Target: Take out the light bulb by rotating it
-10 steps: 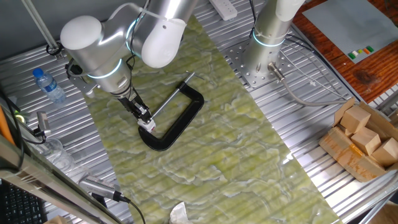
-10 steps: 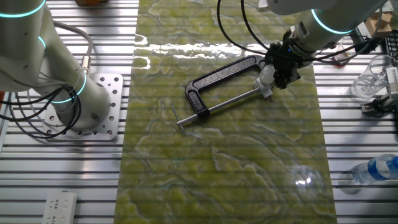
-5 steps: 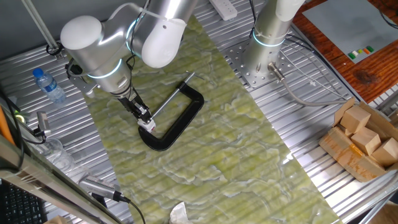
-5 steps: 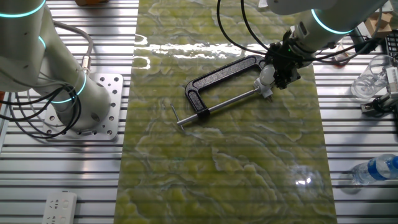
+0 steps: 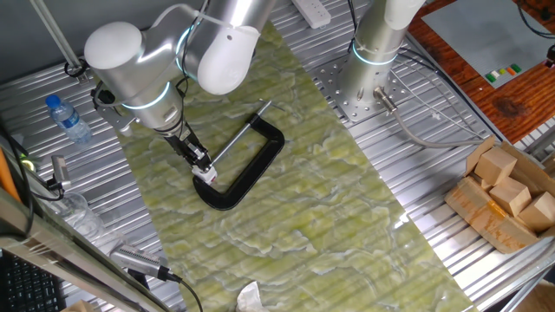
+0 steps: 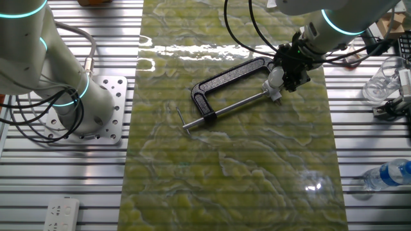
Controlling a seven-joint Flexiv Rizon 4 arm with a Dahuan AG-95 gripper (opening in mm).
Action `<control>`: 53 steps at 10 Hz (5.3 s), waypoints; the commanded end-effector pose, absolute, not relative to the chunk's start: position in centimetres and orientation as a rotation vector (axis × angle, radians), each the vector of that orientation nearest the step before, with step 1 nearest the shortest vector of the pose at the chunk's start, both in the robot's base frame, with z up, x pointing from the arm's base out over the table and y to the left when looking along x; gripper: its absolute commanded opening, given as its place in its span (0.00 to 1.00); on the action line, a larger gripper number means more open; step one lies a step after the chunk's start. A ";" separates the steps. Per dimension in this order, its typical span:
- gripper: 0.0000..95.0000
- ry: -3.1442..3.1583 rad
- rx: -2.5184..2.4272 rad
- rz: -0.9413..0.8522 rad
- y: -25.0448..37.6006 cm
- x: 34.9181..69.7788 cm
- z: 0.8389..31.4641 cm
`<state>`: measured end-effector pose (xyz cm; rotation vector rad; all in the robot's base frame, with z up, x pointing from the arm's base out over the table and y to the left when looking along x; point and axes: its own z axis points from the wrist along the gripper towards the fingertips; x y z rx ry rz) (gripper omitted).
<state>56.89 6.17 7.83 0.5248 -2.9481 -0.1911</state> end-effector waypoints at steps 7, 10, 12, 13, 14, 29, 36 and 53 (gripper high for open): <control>0.00 -2.948 0.526 -0.191 6.2 56.9 7.8; 0.00 -2.870 0.915 -0.096 6.2 56.9 8.1; 0.00 -2.873 0.905 -0.098 6.2 56.9 8.0; 0.00 -2.853 0.968 -0.092 6.2 56.9 8.0; 0.00 -2.824 1.057 -0.096 6.2 56.8 8.1; 0.00 -2.665 1.358 0.071 6.8 56.2 11.4; 0.00 -2.791 1.105 0.064 9.1 55.5 10.7; 0.20 -2.890 1.021 0.030 10.4 55.3 6.7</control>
